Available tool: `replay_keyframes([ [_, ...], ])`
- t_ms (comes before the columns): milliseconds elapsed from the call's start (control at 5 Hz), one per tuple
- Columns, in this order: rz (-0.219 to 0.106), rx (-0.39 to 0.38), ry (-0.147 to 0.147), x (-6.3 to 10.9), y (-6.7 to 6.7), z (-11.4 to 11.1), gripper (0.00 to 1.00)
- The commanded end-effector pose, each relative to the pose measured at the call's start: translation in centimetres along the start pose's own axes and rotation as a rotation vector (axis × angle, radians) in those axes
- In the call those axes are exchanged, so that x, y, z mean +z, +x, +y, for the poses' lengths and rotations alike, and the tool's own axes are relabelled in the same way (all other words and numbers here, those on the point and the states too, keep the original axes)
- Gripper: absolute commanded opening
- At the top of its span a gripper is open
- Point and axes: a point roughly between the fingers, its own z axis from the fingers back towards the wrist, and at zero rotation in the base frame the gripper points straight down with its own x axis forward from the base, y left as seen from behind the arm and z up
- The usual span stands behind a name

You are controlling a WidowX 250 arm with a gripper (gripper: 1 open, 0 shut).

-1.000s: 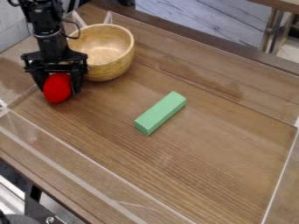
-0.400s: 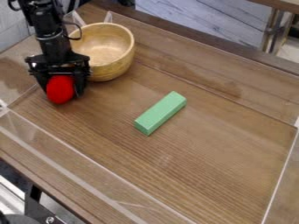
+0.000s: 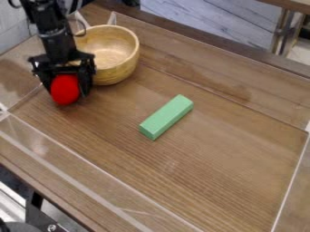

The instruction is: Move the red fruit to the left

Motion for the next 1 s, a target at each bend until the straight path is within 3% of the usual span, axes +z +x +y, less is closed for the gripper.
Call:
replay_keyframes([
  [0, -0.078, -0.025, -0.022, 3.9, 1.2, -0.6, 1.00],
  [400, -0.072, -0.049, -0.034, 5.0, 1.9, -0.9, 1.00],
  [800, -0.061, -0.030, -0.026, 3.9, 2.0, -0.4, 1.00],
])
